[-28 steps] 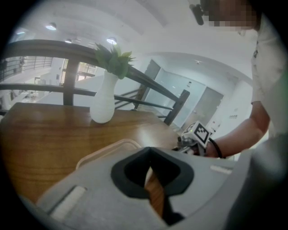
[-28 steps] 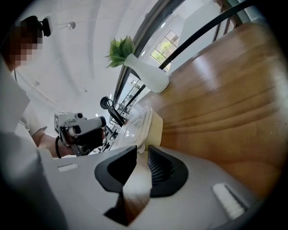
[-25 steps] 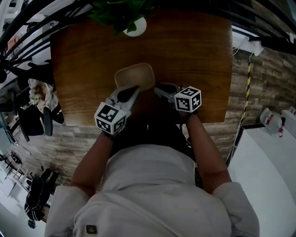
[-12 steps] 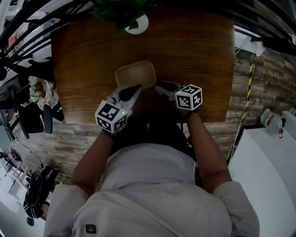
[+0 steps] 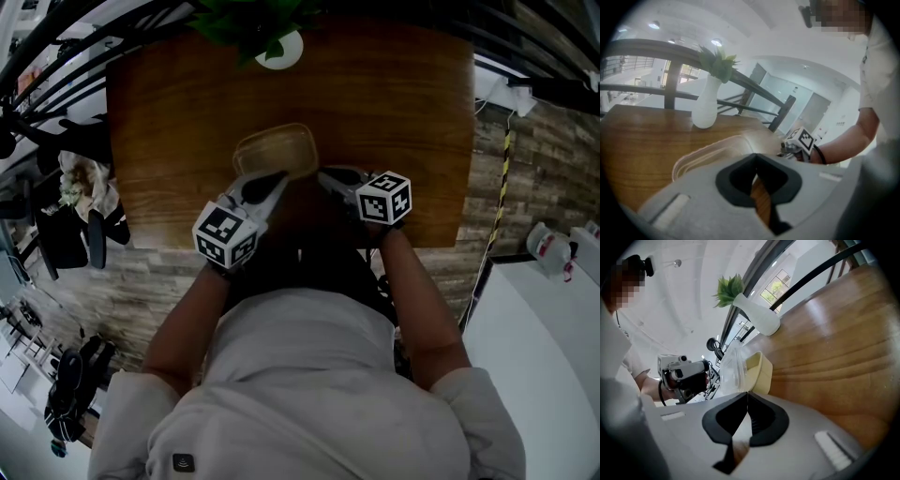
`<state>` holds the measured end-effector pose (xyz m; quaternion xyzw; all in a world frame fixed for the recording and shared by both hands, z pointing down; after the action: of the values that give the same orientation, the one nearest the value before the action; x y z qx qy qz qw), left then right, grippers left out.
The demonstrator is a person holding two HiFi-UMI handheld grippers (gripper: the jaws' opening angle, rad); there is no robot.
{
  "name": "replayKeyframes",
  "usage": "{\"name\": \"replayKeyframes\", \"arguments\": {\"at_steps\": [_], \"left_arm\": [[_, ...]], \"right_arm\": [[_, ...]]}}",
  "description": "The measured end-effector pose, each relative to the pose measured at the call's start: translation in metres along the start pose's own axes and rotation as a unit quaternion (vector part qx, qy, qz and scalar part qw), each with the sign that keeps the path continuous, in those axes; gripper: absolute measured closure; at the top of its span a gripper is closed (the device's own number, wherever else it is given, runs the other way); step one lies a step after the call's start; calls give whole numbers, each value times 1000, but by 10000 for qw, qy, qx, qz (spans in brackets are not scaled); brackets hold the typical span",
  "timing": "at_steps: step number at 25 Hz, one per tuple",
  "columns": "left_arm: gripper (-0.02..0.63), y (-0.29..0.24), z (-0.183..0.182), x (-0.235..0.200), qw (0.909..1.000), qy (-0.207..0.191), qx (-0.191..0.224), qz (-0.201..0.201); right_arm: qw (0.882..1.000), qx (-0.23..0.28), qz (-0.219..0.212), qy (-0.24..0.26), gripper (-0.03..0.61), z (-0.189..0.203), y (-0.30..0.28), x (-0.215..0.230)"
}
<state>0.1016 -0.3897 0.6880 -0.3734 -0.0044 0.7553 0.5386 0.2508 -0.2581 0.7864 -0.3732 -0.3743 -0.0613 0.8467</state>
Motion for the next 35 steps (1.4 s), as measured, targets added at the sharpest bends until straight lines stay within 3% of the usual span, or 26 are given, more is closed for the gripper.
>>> {"name": "replayKeyframes", "arguments": {"at_steps": [11, 21, 35], "left_arm": [[609, 39, -11, 36, 9996, -246, 152, 44], [609, 99, -27, 71, 9975, -540, 425, -138], [609, 184, -49, 110, 9909, -951, 935, -165]], "right_arm": [[9993, 94, -34, 367, 572, -7, 21, -53], [9959, 352, 33, 834, 572, -15, 46, -138], [9813, 992, 631, 1524, 572, -31, 91, -236]]}}
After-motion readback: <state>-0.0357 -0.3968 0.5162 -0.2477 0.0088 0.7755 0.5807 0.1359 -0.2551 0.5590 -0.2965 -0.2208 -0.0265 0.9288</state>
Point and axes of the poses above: the fingertips, and each gripper's own axes: y backward along the fingers, x to its right, z out of its underside, the point moved 9 cm from there along y, backward along the fingers, and after that the axes turned 13 degrees about z, right-handed, at the moved point
